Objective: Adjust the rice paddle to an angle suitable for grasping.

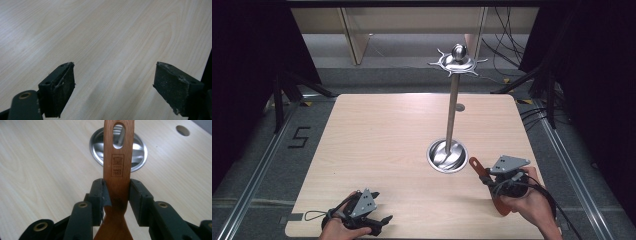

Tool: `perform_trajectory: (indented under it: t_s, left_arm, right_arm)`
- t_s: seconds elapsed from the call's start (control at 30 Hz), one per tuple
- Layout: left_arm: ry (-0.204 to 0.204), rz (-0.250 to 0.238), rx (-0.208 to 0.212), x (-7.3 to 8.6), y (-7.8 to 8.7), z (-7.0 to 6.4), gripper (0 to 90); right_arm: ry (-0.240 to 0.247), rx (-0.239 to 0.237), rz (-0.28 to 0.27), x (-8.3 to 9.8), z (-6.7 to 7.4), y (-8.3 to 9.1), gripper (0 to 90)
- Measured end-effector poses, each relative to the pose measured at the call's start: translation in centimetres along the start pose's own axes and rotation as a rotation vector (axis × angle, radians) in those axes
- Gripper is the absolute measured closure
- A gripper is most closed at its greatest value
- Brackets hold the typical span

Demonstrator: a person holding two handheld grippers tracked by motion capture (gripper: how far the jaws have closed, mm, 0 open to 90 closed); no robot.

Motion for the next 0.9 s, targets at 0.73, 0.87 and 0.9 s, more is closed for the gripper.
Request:
perform_trajectory:
  t_s: [0.73,0.87,0.9]
  left_arm:
    - [-0.008,0.007,0.005,0.1,-0.1,0.0,16.2]
    - [-0.006,0.009,0.000,0.1,-0.1,0.0,16.2]
    - [-0.005,0.005,-0.004,0.1,-0.1,0.0,16.2]
  right_arm:
    - [-0.050,-0.024,-0.224,-2.4,-0.2,3.0,66.4]
    - [-0.061,-0.040,-0.251,-2.7,-0.1,3.5,66.4]
    - [-0.060,-0.037,-0.275,-2.9,-0.1,3.7,66.4]
Point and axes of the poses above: each handheld gripper's, and its own axes: y roughly backward along the jaws, x roughly out of its underside, z roughly to its left, the point moved 7 cm from there along -y, roughly forward along the jaws, and after that the axes turned 12 degrees about -x, right-handed, at the moved point
